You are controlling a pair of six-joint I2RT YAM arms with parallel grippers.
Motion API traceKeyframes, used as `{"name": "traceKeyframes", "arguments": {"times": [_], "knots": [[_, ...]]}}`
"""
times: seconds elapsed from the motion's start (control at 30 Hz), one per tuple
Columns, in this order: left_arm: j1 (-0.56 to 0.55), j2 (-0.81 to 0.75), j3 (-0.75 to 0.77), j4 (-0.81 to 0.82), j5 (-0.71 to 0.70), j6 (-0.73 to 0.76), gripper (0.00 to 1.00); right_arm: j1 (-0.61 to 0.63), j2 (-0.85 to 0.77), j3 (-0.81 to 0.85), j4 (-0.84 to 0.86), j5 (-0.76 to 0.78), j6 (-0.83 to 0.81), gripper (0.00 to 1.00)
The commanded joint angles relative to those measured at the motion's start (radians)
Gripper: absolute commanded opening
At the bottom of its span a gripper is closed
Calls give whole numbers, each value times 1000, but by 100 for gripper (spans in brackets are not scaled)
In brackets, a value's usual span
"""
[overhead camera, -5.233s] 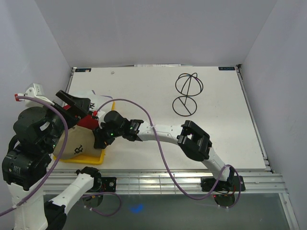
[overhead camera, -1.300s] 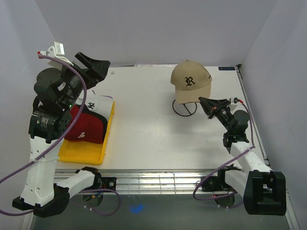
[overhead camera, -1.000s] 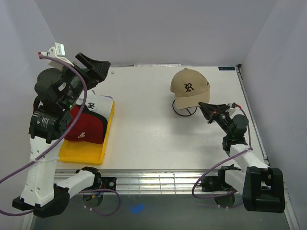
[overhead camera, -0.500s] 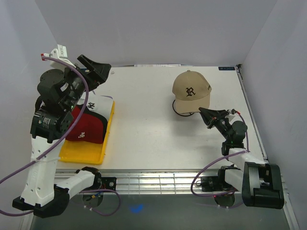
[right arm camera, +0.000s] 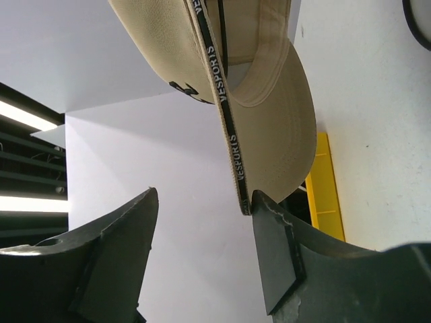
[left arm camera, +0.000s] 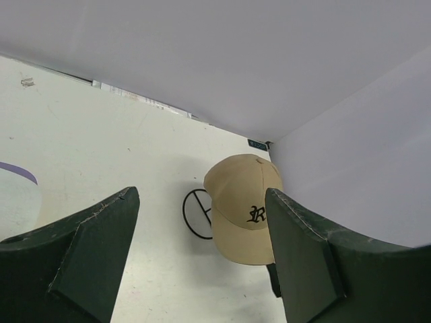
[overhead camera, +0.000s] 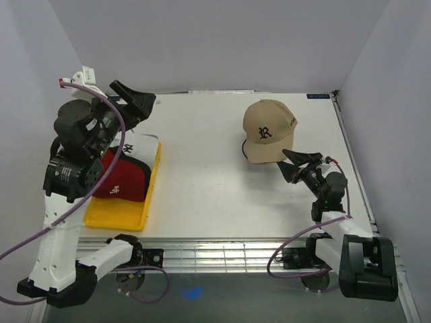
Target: Stack the hats
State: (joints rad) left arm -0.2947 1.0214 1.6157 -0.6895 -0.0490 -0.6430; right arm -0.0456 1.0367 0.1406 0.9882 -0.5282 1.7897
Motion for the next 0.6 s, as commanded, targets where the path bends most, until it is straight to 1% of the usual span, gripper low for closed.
{"name": "traceKeyframes", "arguments": {"times": [0.0, 0.17, 0.27, 0.57], "knots": [[-1, -18, -4, -7, -14, 16, 86, -7, -52, 33, -115, 4, -58, 64], [-1, -21, -4, -8, -14, 14, 86, -10, -78, 42, -242, 13, -108, 65], [0, -20, -4, -10, -12, 14, 86, -13, -70, 47, -281, 17, -134, 66], [-1, -23, -5, -13, -12, 16, 86, -30, 26, 77, -279, -7, -173, 66]]}}
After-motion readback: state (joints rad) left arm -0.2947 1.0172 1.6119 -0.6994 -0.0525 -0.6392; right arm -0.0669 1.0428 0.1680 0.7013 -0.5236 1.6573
